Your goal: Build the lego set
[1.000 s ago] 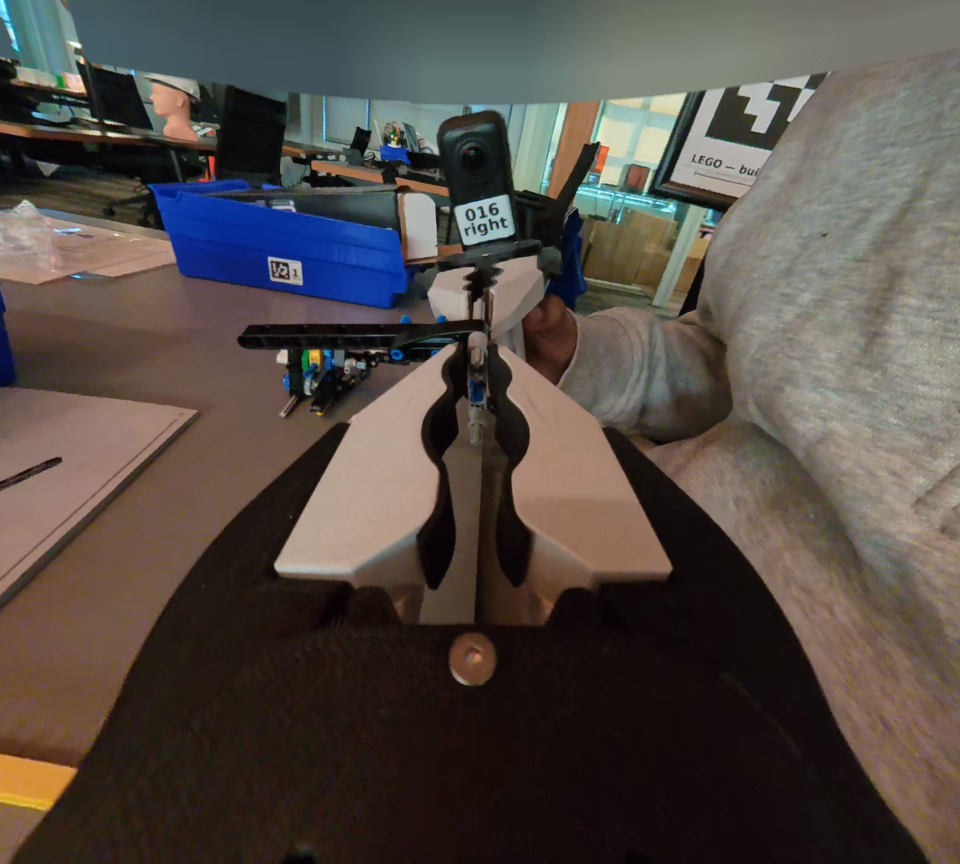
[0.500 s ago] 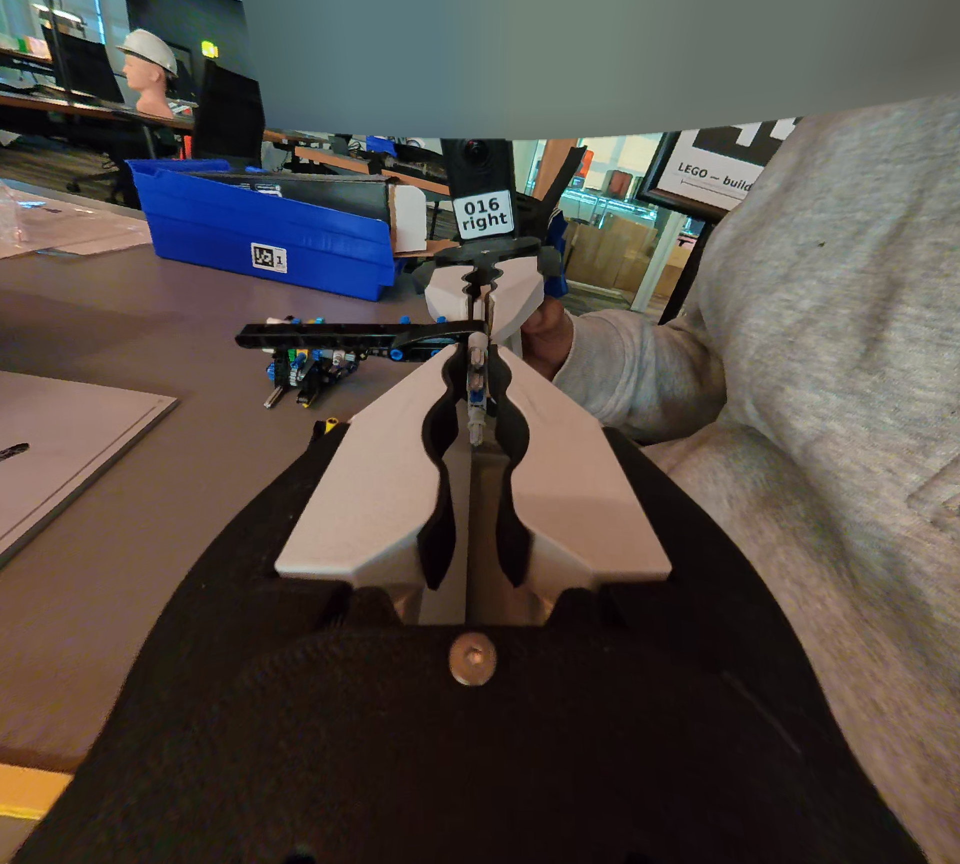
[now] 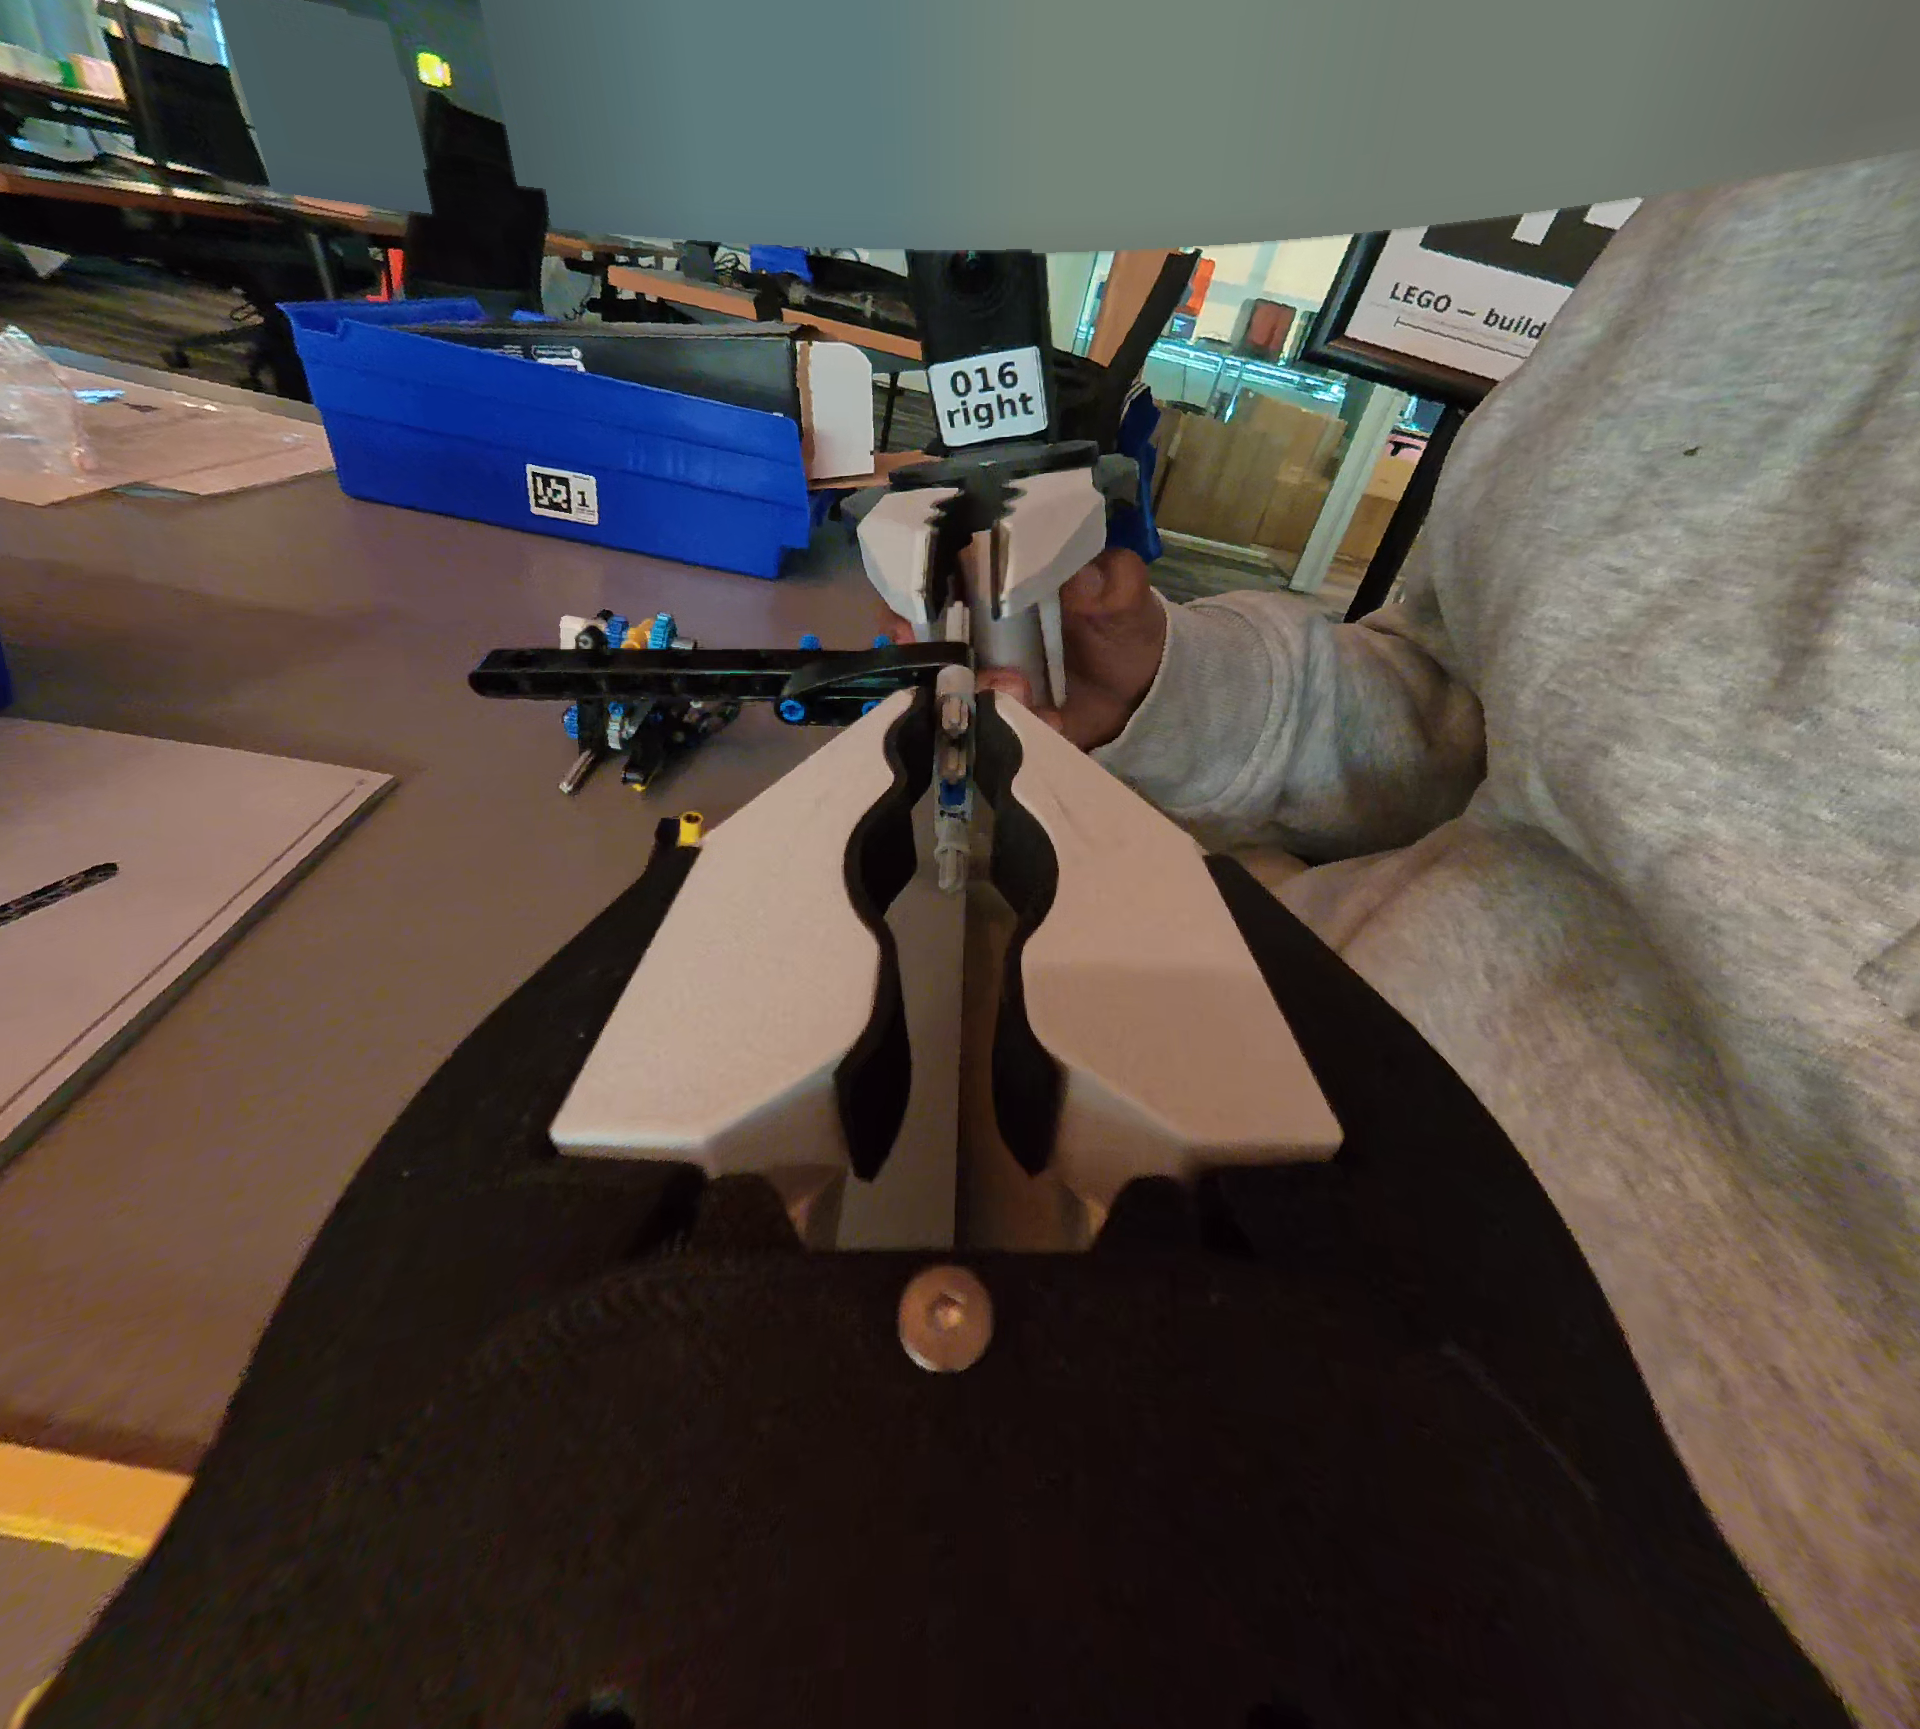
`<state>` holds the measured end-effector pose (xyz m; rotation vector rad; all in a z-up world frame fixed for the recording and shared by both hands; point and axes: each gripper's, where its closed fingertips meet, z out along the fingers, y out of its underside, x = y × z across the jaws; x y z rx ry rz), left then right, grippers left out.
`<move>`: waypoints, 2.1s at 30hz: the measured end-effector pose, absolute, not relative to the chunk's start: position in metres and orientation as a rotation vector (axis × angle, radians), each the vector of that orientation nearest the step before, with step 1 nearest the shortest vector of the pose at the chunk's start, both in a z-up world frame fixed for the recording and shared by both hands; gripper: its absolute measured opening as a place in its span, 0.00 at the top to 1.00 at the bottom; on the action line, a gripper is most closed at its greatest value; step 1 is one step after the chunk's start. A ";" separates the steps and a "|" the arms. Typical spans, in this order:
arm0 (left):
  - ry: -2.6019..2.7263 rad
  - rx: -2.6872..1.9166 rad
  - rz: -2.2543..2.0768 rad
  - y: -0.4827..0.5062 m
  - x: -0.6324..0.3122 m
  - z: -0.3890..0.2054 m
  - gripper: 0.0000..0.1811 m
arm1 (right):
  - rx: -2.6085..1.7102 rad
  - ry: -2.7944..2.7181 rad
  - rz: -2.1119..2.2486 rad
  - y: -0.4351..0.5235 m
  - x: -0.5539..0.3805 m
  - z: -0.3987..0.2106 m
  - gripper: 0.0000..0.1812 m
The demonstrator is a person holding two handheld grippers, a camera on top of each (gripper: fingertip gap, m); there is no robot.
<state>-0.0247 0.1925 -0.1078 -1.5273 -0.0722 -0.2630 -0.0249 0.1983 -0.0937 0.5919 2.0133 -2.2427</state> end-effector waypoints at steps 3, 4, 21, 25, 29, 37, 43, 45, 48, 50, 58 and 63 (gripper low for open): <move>-0.068 -1.534 -0.274 0.193 -0.023 -0.109 0.98 | 0.586 2.037 -2.226 0.196 -0.024 -0.097 0.98; -0.070 -1.536 -0.275 0.193 -0.023 -0.109 0.98 | 0.587 2.046 -2.225 0.196 -0.024 -0.097 0.99; -0.086 -1.599 -0.326 0.190 -0.024 -0.117 0.98 | 0.626 2.106 -2.147 0.193 -0.026 -0.107 0.99; -0.080 -1.605 -0.321 0.189 -0.024 -0.118 0.98 | 0.632 2.117 -2.136 0.192 -0.026 -0.108 0.99; -0.081 -1.606 -0.313 0.189 -0.025 -0.119 0.98 | 0.637 2.134 -2.130 0.192 -0.026 -0.108 0.99; -0.100 -1.611 -0.333 0.189 -0.027 -0.122 0.98 | 0.658 2.168 -2.112 0.192 -0.029 -0.113 0.99; -0.105 -1.611 -0.339 0.190 -0.027 -0.123 0.98 | 0.671 2.162 -2.108 0.192 -0.029 -0.113 0.99; -0.106 -1.613 -0.341 0.190 -0.026 -0.124 0.99 | 0.675 2.157 -2.107 0.192 -0.029 -0.113 0.99; -0.105 -1.621 -0.340 0.191 -0.026 -0.126 0.98 | 0.675 2.168 -2.104 0.192 -0.030 -0.114 0.99; -0.105 -1.627 -0.338 0.192 -0.026 -0.127 0.98 | 0.676 2.173 -2.103 0.192 -0.030 -0.114 0.99; -0.107 -1.633 -0.337 0.193 -0.026 -0.128 0.98 | 0.675 2.200 -2.102 0.191 -0.030 -0.115 0.99; -0.119 -1.669 -0.335 0.194 -0.028 -0.134 0.99 | 0.687 2.260 -2.064 0.192 -0.032 -0.121 0.99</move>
